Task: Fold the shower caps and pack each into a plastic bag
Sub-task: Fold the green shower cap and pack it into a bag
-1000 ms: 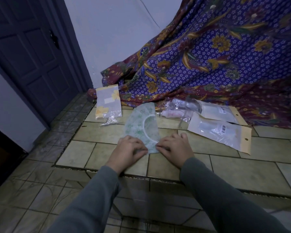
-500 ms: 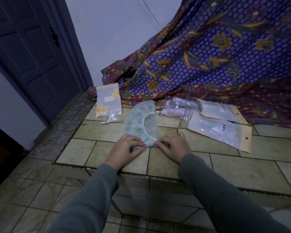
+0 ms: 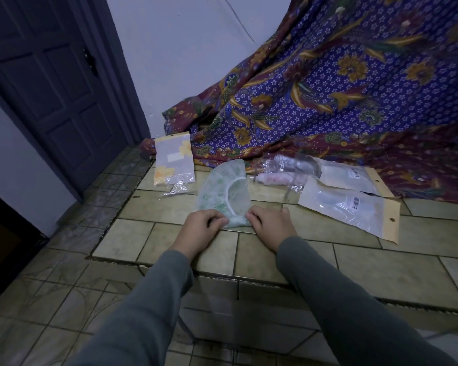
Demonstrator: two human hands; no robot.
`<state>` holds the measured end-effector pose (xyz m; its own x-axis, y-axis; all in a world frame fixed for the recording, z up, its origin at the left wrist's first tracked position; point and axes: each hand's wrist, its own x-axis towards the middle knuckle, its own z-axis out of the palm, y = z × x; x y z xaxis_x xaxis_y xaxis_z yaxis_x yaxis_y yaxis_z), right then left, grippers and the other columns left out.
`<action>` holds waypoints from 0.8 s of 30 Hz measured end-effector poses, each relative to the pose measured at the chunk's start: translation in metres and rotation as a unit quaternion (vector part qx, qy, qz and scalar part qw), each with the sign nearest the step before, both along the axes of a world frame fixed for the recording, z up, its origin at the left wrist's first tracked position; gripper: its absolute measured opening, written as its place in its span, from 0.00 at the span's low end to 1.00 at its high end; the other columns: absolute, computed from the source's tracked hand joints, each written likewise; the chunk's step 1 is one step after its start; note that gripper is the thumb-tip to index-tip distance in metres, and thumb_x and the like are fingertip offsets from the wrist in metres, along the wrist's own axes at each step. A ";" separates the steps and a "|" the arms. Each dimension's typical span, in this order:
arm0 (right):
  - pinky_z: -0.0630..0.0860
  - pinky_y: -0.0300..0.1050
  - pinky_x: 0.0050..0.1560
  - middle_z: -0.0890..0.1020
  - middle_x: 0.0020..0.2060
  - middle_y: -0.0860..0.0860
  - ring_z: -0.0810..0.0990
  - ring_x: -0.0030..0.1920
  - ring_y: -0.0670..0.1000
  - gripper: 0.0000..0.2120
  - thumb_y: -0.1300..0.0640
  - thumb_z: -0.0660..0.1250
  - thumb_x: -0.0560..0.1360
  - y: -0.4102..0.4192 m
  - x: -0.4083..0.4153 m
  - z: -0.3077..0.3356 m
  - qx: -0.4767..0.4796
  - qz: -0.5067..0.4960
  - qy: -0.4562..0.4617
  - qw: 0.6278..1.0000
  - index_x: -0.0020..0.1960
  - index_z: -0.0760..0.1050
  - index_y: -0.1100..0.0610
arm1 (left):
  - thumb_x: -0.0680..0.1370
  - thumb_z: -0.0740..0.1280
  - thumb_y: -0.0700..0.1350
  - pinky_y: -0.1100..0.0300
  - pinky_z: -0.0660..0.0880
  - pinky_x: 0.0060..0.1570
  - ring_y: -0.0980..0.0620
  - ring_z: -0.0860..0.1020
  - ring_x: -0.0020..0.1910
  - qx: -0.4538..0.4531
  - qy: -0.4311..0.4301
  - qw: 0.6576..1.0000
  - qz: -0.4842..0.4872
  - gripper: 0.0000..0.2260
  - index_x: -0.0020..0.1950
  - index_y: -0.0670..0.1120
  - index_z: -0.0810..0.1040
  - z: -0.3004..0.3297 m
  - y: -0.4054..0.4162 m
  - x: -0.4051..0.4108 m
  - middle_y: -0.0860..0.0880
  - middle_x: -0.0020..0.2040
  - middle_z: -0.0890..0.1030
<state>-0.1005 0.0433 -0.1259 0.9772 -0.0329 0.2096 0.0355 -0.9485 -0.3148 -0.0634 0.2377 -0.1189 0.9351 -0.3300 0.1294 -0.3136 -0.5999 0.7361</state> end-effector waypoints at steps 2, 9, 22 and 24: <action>0.59 0.50 0.55 0.83 0.44 0.50 0.78 0.47 0.55 0.12 0.46 0.52 0.81 0.001 0.004 0.002 -0.014 -0.010 0.017 1.000 0.51 0.73 0.48 | 0.73 0.72 0.47 0.75 0.69 0.38 0.56 0.78 0.38 -0.017 0.005 1.000 0.021 0.03 0.44 0.48 0.82 -0.001 -0.001 0.001 0.49 0.38 0.83; 0.61 0.52 0.58 0.83 0.46 0.52 0.78 0.50 0.55 0.16 0.45 0.51 0.80 0.008 0.013 0.008 -0.059 -0.045 0.057 0.996 0.52 0.76 0.49 | 0.74 0.71 0.45 0.70 0.65 0.39 0.52 0.77 0.41 0.041 -0.052 0.998 -0.011 0.04 0.45 0.45 0.81 -0.001 0.002 0.011 0.49 0.42 0.80; 0.58 0.47 0.46 0.80 0.34 0.42 0.75 0.37 0.51 0.05 0.48 0.70 0.70 0.004 0.000 -0.012 -0.049 -0.003 -0.192 0.980 0.37 0.78 0.48 | 0.74 0.63 0.57 0.65 0.65 0.45 0.52 0.71 0.45 0.119 -0.220 0.967 -0.044 0.13 0.46 0.52 0.84 -0.013 0.010 0.007 0.55 0.44 0.80; 0.57 0.45 0.44 0.82 0.34 0.41 0.75 0.36 0.50 0.07 0.47 0.68 0.70 0.005 -0.001 -0.009 -0.030 -0.003 -0.189 0.982 0.36 0.78 0.47 | 0.74 0.62 0.59 0.64 0.68 0.49 0.54 0.71 0.48 0.092 -0.195 0.975 -0.057 0.17 0.48 0.52 0.85 -0.016 0.015 0.005 0.55 0.45 0.80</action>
<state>-0.1016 0.0480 -0.1353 0.8291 -0.0152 0.5589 0.1334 -0.9654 -0.2241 -0.0582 0.2528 -0.1347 0.7817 -0.4811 0.3968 -0.6214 -0.6552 0.4297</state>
